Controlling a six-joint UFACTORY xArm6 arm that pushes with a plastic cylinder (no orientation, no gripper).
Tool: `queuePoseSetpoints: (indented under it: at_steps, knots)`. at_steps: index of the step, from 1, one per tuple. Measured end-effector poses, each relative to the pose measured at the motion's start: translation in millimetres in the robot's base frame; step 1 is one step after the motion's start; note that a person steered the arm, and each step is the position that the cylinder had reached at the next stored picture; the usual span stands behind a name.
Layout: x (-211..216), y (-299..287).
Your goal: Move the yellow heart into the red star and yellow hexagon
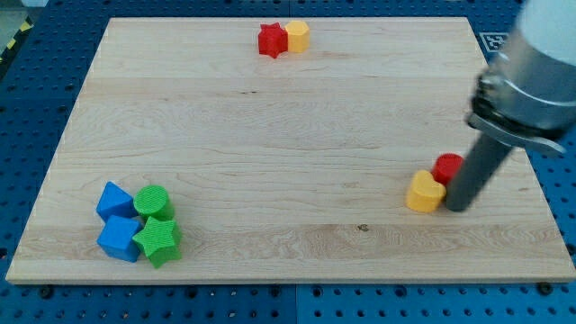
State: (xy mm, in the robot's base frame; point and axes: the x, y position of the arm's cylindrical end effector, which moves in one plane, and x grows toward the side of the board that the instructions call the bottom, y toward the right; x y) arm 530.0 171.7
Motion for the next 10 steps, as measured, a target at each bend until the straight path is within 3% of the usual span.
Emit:
queuePoseSetpoints:
  at_steps: [1,2,4,5,6,8,9,10]
  knots:
    - [-39.2,-45.6]
    - [-47.0,-45.3]
    - [1.8,21.9]
    - [28.6,15.8]
    - [16.2,-37.5]
    - [-83.4,-160.5]
    - [-103.9,-174.2]
    - [-72.1,-165.8]
